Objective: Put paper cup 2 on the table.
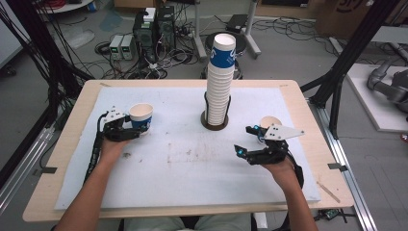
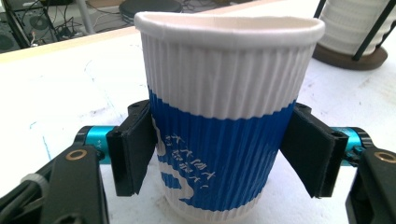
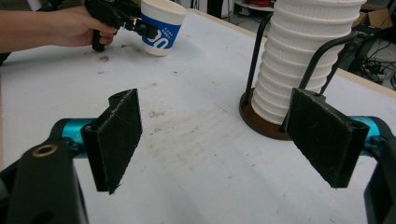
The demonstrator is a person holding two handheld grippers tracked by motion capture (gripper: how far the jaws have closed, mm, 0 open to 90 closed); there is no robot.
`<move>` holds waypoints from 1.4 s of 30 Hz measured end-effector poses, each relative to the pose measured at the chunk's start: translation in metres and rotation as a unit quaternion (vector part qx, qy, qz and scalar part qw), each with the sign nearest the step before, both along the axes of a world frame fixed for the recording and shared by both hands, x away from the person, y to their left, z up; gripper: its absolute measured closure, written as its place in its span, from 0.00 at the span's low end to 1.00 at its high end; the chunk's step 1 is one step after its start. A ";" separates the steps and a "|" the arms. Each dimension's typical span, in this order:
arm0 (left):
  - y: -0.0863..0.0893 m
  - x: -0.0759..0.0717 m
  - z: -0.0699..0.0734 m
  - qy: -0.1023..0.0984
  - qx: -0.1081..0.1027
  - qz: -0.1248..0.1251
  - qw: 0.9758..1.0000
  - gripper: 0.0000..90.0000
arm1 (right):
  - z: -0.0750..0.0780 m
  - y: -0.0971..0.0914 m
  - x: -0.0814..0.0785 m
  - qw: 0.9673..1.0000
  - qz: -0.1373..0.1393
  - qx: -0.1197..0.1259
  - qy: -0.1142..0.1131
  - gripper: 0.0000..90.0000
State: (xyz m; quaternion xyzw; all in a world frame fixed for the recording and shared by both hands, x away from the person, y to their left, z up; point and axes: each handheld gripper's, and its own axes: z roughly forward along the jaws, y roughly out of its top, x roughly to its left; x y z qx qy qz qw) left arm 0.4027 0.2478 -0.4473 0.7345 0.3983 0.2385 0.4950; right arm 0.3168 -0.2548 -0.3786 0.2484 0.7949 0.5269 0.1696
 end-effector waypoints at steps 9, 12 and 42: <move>0.002 -0.009 -0.002 0.004 0.012 0.008 1.000 0.30 | -0.003 0.000 0.001 1.000 0.004 -0.005 0.005 0.21; 0.002 -0.011 -0.001 0.010 0.022 0.008 1.000 0.29 | -0.004 0.000 0.001 1.000 0.004 -0.005 0.011 0.21; 0.048 -0.076 0.048 -0.074 -0.106 -0.013 0.992 0.18 | -0.007 -0.001 0.004 1.000 -0.003 -0.004 0.016 0.21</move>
